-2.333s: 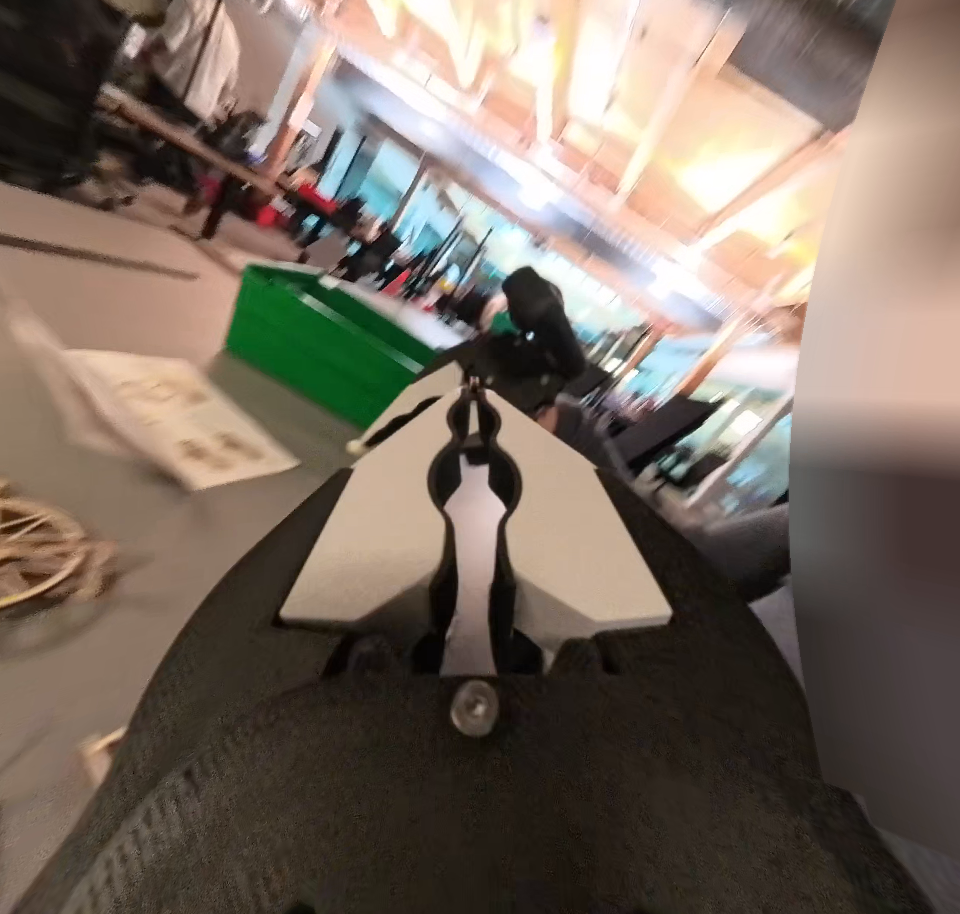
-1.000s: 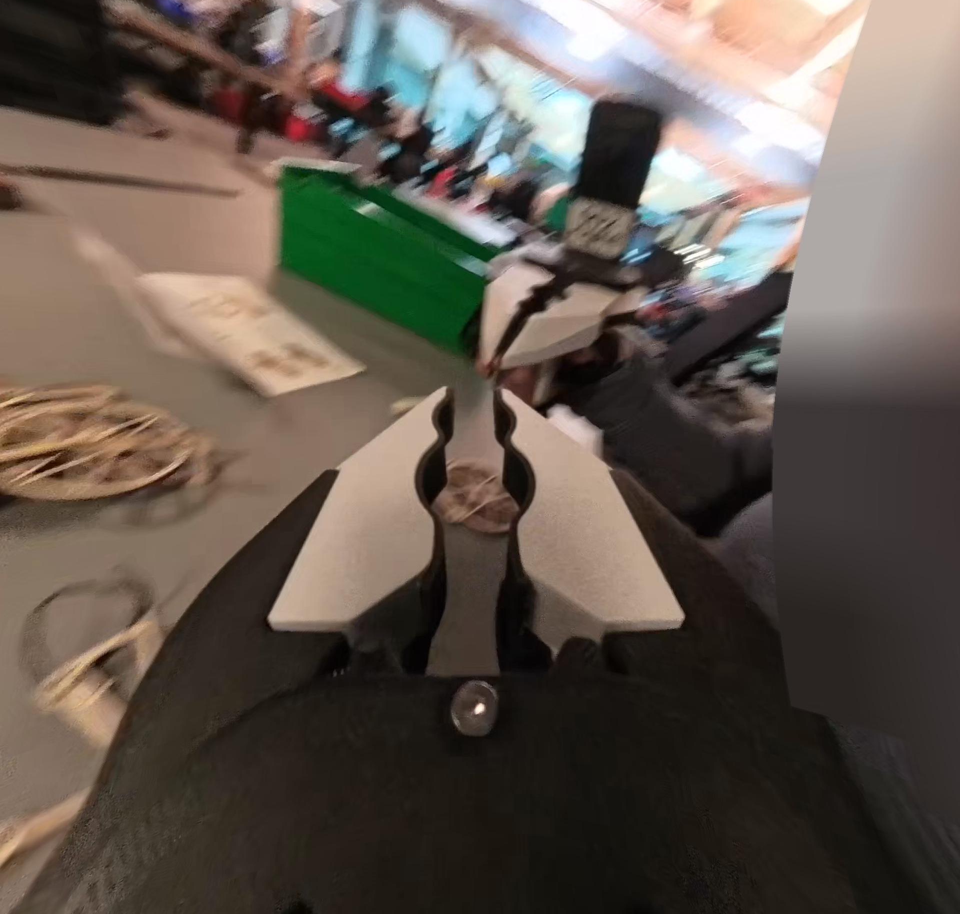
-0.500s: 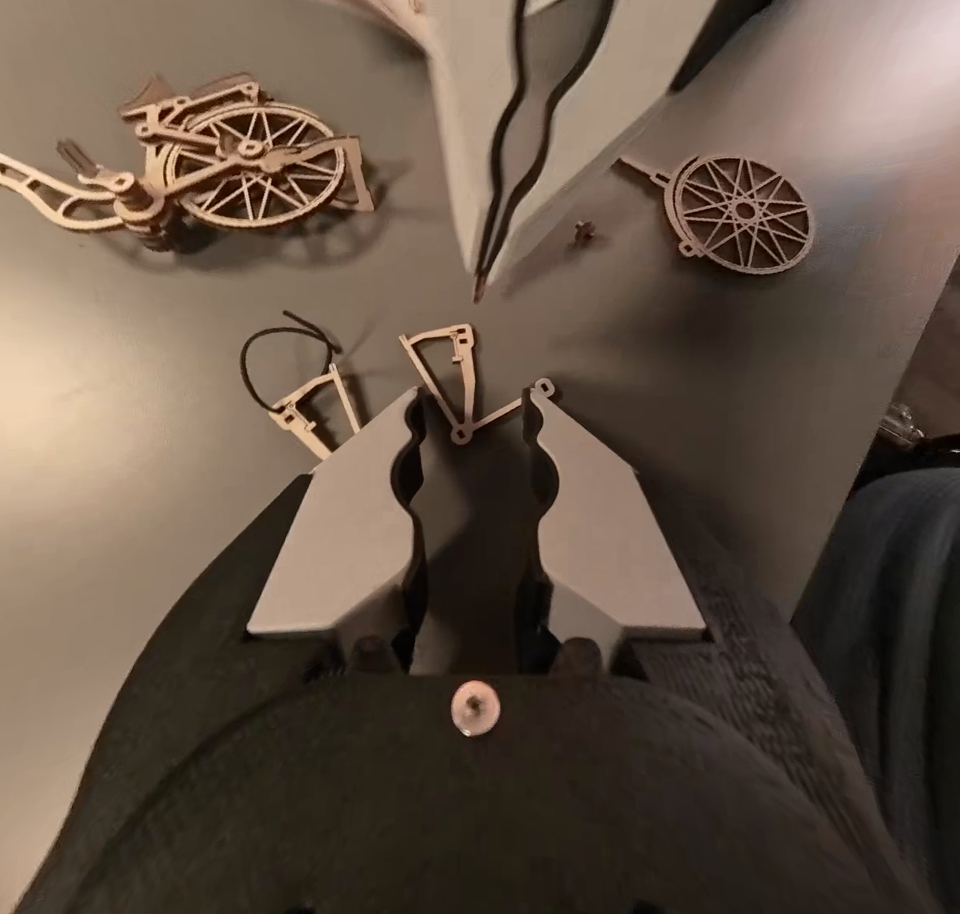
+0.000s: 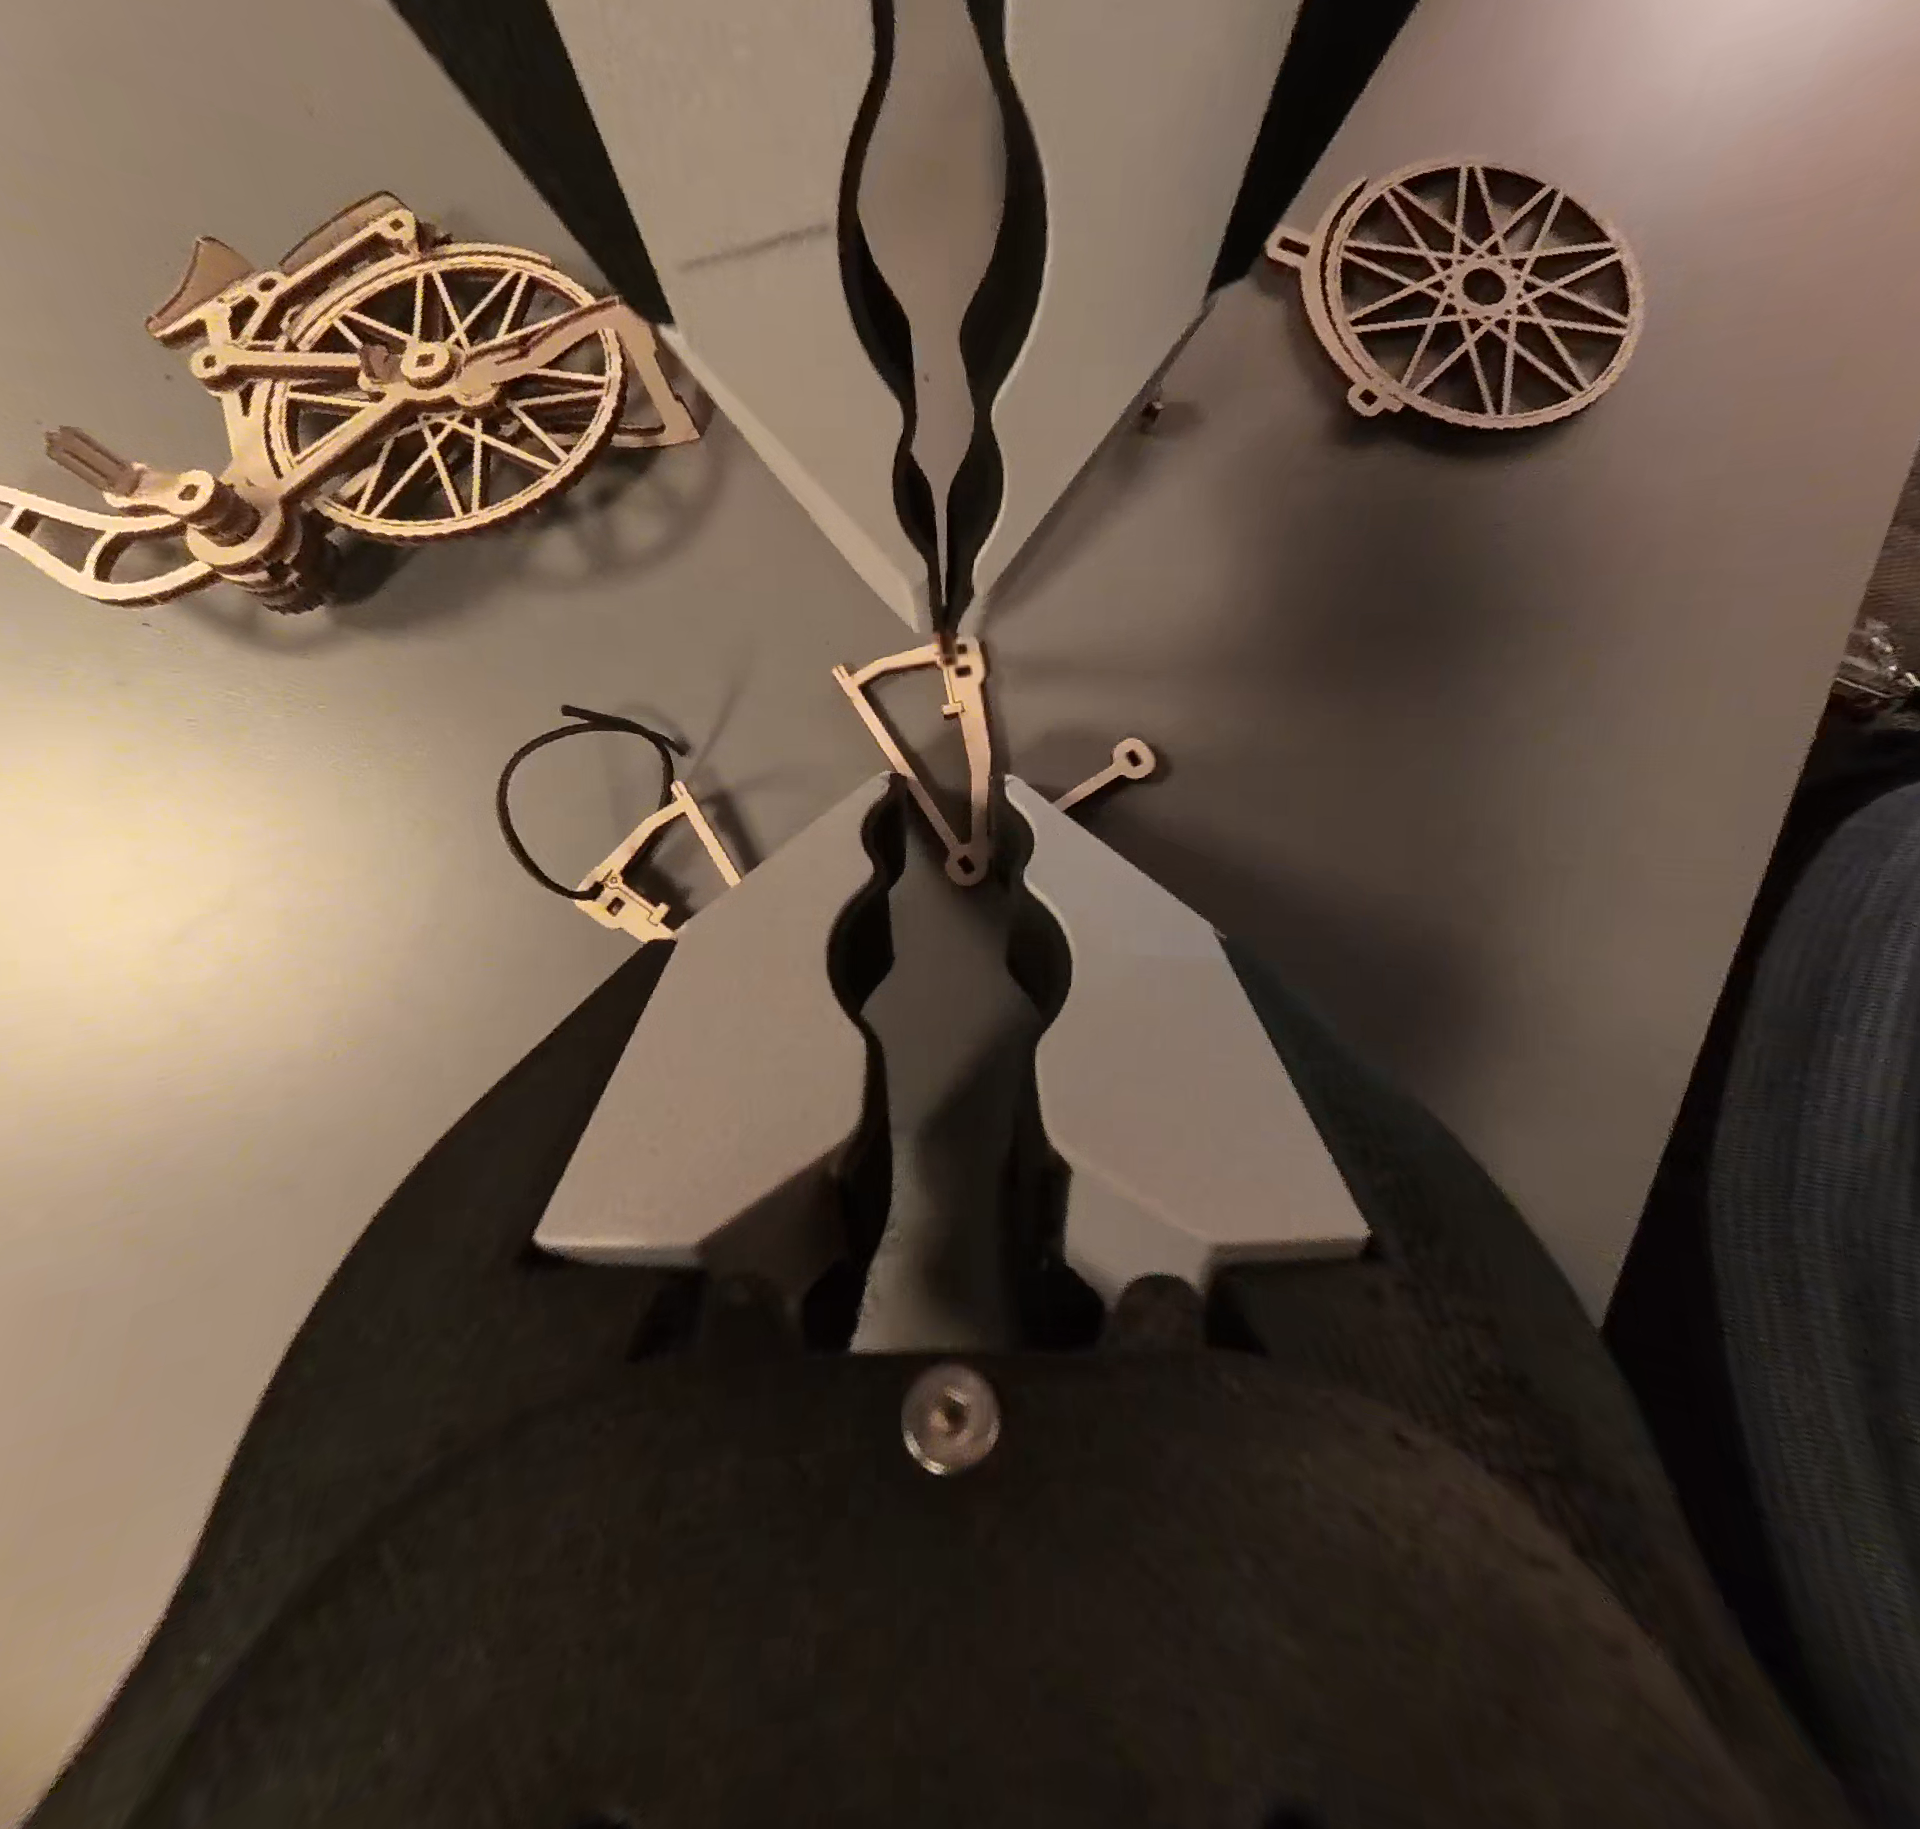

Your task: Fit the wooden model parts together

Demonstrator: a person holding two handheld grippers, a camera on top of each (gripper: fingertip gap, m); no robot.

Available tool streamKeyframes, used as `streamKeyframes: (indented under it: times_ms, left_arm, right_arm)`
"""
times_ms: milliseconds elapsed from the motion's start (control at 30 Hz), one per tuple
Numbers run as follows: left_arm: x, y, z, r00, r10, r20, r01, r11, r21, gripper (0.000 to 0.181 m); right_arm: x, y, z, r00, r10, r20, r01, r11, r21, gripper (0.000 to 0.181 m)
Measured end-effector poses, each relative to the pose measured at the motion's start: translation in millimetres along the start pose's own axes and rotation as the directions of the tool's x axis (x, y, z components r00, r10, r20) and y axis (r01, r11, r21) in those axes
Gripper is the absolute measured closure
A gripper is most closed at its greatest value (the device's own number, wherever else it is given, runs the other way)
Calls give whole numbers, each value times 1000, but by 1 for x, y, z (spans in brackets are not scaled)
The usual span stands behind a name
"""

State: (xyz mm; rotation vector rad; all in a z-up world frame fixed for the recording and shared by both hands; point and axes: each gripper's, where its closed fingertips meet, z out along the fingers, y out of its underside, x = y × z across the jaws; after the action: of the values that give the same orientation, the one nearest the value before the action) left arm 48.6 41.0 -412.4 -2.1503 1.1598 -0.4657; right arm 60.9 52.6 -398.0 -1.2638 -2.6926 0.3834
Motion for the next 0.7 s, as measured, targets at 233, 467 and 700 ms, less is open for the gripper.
streamKeyframes:
  times_ms: [233, 467, 700]
  left_arm:
    - [0, -1, 0, 1000, 23, -18, -22, 999, 29, 167]
    - [0, -2, 1, 1000, 17, -22, -15, 998, 66, 167]
    - [0, -2, 1, 1000, 1, -26, 2, 994, 108, 167]
  right_arm:
    - [-4, 2, 4, 999, -39, -17, 39, 999, 12, 181]
    - [-4, 2, 5, 998, -49, -43, 49, 999, -12, 181]
    - [-3, 3, 6, 997, -50, -62, 45, 996, -73, 181]
